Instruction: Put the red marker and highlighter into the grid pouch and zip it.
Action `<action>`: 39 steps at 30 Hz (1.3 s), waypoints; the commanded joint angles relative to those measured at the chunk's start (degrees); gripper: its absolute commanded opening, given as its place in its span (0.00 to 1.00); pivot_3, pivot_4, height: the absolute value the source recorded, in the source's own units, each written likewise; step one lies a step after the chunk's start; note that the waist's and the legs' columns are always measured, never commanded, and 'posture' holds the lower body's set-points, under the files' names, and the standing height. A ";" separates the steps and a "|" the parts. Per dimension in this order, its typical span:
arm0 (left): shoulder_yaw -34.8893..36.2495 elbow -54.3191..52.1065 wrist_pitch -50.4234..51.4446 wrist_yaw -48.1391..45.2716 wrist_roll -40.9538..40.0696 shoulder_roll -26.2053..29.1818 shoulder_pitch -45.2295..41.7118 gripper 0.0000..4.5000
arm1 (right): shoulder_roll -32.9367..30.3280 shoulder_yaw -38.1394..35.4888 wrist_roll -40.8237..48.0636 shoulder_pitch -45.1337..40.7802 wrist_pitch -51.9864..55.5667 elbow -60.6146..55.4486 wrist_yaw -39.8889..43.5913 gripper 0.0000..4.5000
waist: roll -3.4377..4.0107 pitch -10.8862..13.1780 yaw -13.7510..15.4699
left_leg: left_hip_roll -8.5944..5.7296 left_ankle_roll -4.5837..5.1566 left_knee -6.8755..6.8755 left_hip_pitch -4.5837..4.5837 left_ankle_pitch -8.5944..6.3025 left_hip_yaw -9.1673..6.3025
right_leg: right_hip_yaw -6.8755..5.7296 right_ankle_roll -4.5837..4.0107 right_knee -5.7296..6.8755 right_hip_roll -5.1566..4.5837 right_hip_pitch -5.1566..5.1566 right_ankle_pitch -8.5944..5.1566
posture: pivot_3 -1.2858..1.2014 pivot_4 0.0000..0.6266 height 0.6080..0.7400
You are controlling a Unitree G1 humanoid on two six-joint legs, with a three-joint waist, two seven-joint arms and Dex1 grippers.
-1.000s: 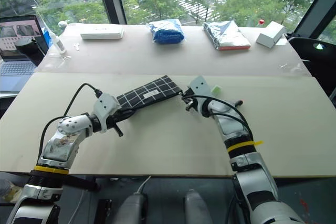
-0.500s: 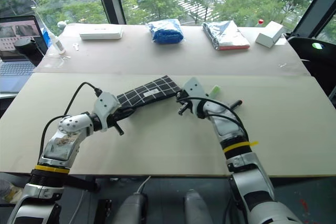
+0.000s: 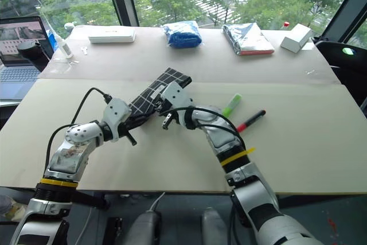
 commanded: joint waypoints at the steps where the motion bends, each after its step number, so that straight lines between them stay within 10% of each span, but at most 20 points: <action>1: -0.07 -0.36 -1.05 -0.35 -0.70 -0.29 -1.50 0.00 | 0.62 1.81 0.43 0.37 -0.52 -3.16 1.67 0.01 | 0.00 0.00 -0.10 | 0.00 0.00 0.00 0.01 0.00 0.00 | 0.00 0.00 0.00 0.00 0.00 0.00 | 0.52 0.24 1.00; 3: -0.08 -0.13 -1.23 -0.44 -0.63 -0.29 -1.66 0.00 | 0.10 1.06 -0.37 0.09 -1.11 -1.53 0.14 0.01 | 0.00 0.00 -0.06 | 0.00 0.00 -0.01 0.01 0.00 -0.01 | -0.01 0.00 0.01 0.00 0.00 0.00 | 0.52 0.24 1.00; 14: -0.45 -1.50 -0.98 -0.57 -0.79 -0.51 -0.85 0.00 | -8.49 -5.99 5.52 4.99 8.05 -9.41 2.68 0.87 | 0.00 0.00 0.14 | 0.00 0.00 0.00 -0.01 0.00 0.00 | 0.00 0.00 -0.02 0.00 0.00 0.00 | 0.52 0.24 1.00; 20: -0.90 -2.15 -0.80 -0.84 -0.99 -0.71 -0.48 0.00 | -25.57 -10.29 18.87 22.35 15.07 -35.66 18.43 0.87 | 0.01 0.02 0.69 | -0.01 0.00 0.00 -0.08 -0.01 -0.02 | 0.01 0.03 -0.13 -0.01 0.03 -0.02 | 0.52 0.24 1.00; 25: -1.45 -1.05 -1.80 -1.67 -0.65 -0.69 -0.65 0.00 | -29.84 -16.28 17.68 25.13 14.83 -34.88 11.69 0.87 | -0.05 0.04 0.10 | -0.02 0.01 0.05 0.01 -0.01 0.02 | 0.08 0.42 -0.20 0.00 0.09 -0.24 | 0.52 0.24 1.00; 32: -2.22 -1.22 -2.44 -1.92 -0.67 -1.59 -0.81 0.00 | -25.99 -30.23 14.55 18.97 20.92 -24.13 -11.84 0.87 | -0.06 0.05 0.47 | -0.03 0.00 0.06 0.01 0.01 0.02 | 0.11 0.21 -0.14 0.00 0.09 -0.12 | 0.52 0.24 1.00; 39: -2.11 -0.69 -3.09 -1.86 -0.69 -2.11 -0.60 0.00 | -9.36 -42.28 21.57 20.29 34.21 -36.09 -31.10 0.87 | -0.06 0.04 1.10 | -0.03 0.00 -0.02 -0.05 0.00 0.01 | 0.10 0.05 -0.14 0.00 0.03 -0.03 | 0.52 0.24 1.00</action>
